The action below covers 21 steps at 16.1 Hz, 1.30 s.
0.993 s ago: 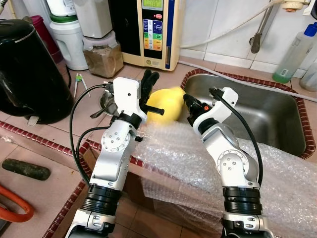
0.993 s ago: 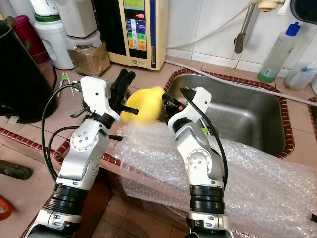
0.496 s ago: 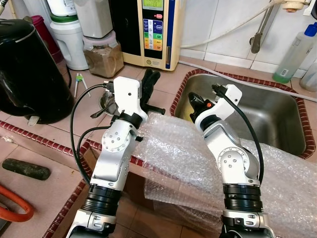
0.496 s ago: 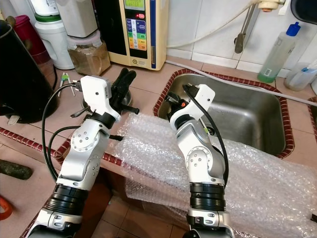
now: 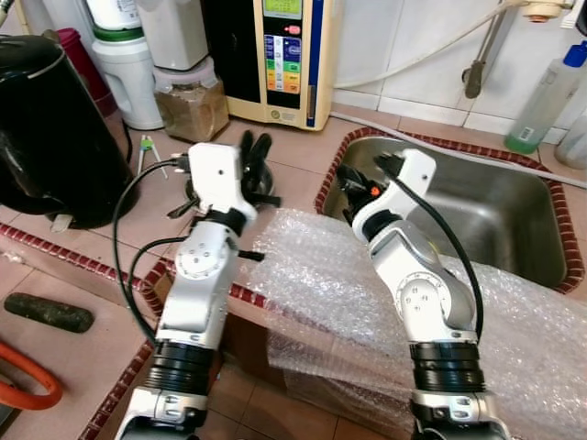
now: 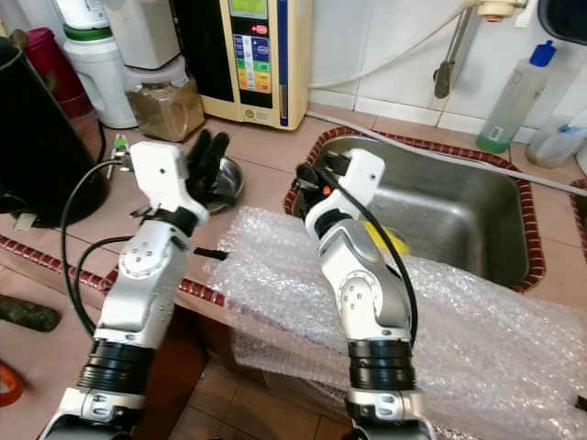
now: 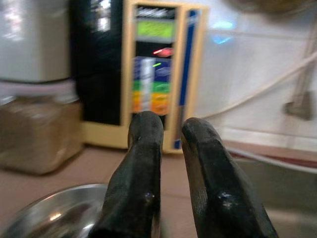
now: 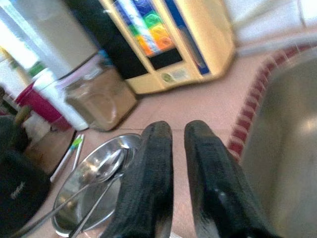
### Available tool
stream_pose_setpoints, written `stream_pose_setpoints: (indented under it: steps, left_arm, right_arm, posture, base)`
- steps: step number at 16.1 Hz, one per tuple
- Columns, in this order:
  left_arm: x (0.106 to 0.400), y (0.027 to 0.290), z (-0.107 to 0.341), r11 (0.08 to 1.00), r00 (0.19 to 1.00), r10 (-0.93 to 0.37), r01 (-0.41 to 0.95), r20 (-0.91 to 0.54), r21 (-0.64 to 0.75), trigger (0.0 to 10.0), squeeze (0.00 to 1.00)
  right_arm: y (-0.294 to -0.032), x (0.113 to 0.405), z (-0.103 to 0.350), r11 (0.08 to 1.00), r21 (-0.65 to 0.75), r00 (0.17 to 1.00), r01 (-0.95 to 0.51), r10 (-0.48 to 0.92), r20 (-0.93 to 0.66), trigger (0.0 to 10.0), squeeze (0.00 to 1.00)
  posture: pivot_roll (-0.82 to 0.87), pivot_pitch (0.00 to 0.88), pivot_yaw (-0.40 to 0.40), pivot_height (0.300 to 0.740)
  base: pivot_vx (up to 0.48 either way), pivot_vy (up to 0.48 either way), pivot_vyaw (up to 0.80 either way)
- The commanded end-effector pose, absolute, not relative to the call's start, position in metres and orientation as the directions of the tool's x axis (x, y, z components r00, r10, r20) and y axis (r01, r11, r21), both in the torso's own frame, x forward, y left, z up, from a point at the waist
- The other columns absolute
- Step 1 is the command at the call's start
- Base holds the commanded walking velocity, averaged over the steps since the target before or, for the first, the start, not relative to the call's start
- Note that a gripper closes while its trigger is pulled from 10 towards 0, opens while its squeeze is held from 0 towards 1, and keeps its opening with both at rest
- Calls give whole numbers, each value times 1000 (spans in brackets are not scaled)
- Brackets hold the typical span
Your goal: Kitchen organization
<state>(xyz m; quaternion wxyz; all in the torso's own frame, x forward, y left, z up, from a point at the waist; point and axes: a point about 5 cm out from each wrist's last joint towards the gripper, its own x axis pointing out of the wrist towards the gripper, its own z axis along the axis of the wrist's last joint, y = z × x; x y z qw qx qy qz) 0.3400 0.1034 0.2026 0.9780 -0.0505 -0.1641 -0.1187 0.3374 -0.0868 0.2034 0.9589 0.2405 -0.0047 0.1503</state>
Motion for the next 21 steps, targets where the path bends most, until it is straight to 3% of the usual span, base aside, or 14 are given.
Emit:
stream_pose_setpoints:
  steps: [1, 4, 8, 13, 21]
  left_arm:
    - [346, 119, 197, 980, 948, -139, 174, 285, -99, 10000, 1000]
    - [348, 144, 186, 994, 976, -27, 48, 215, -93, 10000, 1000]
    - [345, 175, 167, 989, 985, 127, -117, 115, -95, 10000, 1000]
    - [345, 183, 153, 977, 983, 180, -172, 49, -125, 10000, 1000]
    - [361, 180, 142, 957, 984, 176, -180, -37, -226, 10000, 1000]
  right_arm:
    - [-86, 327, 214, 877, 329, 936, -351, 313, 164, 10000, 1000]
    - [-90, 313, 216, 925, 152, 926, -349, 316, 208, 10000, 1000]
    - [-91, 296, 212, 898, 180, 905, -402, 360, 227, 10000, 1000]
    - [-75, 270, 206, 817, 115, 818, -566, 537, 207, 10000, 1000]
    - [-76, 263, 205, 816, 106, 816, -569, 543, 199, 10000, 1000]
  posture:
    - [12, 64, 13, 740]
    - [8, 71, 17, 740]
    - [10, 80, 24, 740]
    - [4, 83, 33, 740]
    - [-13, 91, 49, 740]
  base:
    - [0, 0, 0]
    - [0, 0, 0]
    - [0, 0, 0]
    - [0, 0, 0]
    - [0, 0, 0]
